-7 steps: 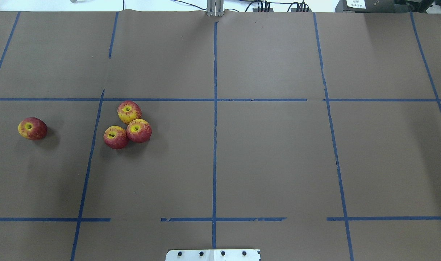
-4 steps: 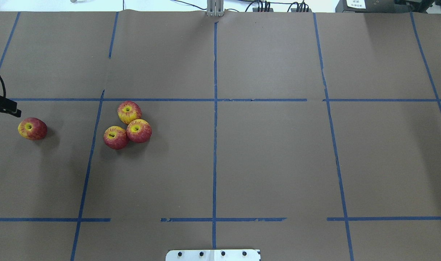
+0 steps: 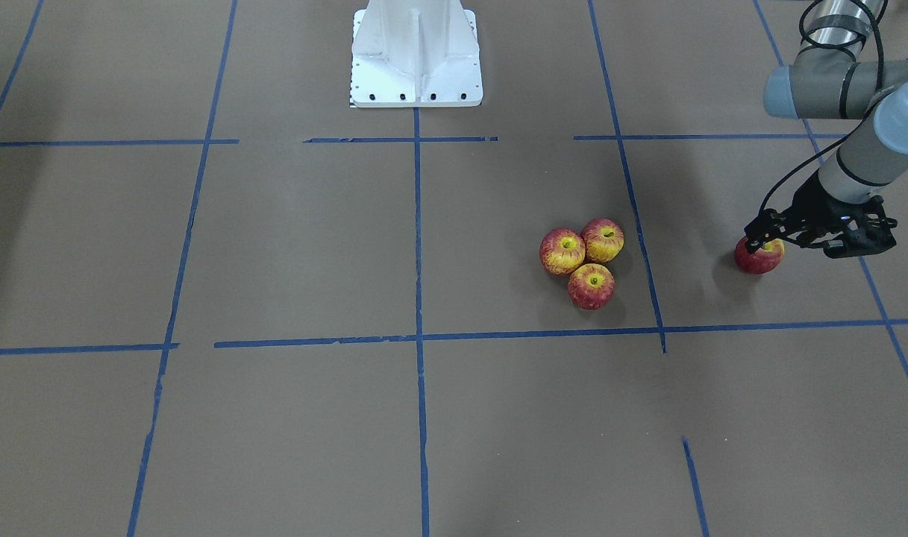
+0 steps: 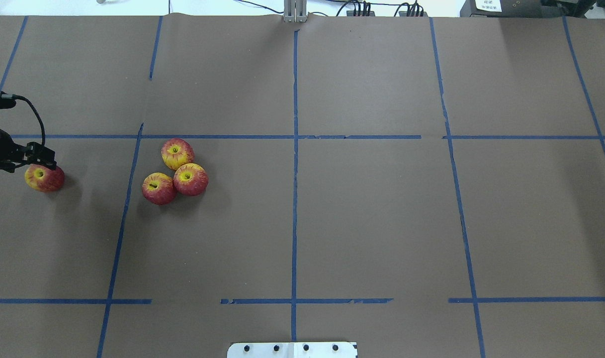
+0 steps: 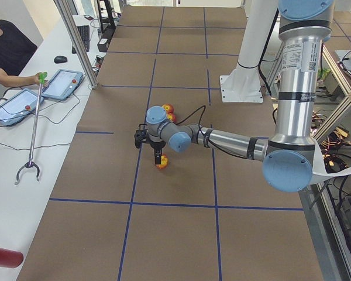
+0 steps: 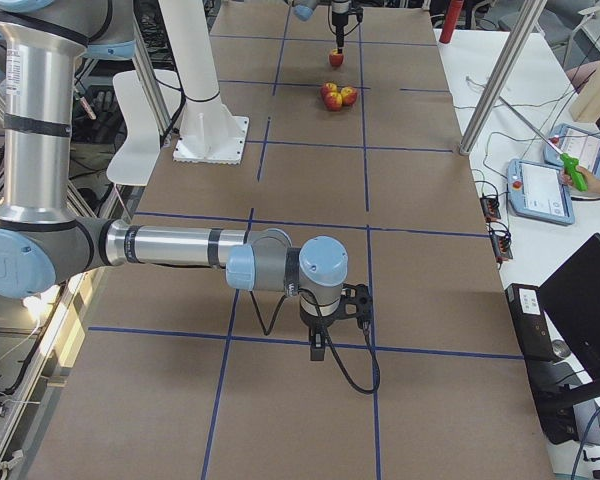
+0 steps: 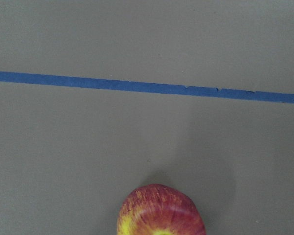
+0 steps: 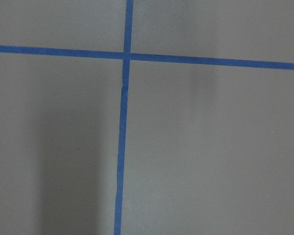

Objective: Stack apples
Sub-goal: 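Reach the left gripper down to the lone apple and grasp it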

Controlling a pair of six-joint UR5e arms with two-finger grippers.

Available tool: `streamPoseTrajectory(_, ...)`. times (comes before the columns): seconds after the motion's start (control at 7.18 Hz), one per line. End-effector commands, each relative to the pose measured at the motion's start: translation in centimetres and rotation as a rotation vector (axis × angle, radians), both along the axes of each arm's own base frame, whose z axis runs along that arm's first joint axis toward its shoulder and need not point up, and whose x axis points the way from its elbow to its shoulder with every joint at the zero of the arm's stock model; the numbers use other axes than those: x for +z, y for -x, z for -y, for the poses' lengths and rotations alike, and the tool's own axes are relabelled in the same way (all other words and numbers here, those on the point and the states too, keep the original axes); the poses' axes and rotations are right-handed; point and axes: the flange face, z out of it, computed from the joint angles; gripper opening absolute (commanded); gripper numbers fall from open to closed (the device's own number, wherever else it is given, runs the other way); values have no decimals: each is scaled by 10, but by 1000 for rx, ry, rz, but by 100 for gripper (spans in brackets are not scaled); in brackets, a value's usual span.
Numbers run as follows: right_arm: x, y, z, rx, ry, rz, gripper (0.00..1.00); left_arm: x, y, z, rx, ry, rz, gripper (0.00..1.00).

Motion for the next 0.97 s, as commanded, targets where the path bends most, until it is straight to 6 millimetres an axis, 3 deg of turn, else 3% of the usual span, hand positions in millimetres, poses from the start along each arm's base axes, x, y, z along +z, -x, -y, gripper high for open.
streamPoseTrajectory(0.0, -1, 0, 0, 0, -3, 0, 100, 8, -13, 5, 15, 7, 11, 100)
streamPoseTrajectory(0.42, 0, 0, 0, 0, 0, 1, 100, 24, -25, 7, 37, 25, 29, 100)
streamPoseTrajectory(0.56, 0, 0, 0, 0, 0, 0, 100, 24, -32, 3, 51, 25, 31, 93)
streamPoseTrajectory(0.7, -1, 0, 0, 0, -3, 0, 100, 24, -37, 0, 58, 29, 30, 72)
streamPoseTrajectory(0.84, 0, 0, 0, 0, -1, 0, 100, 19, -37, 0, 55, 26, 25, 12)
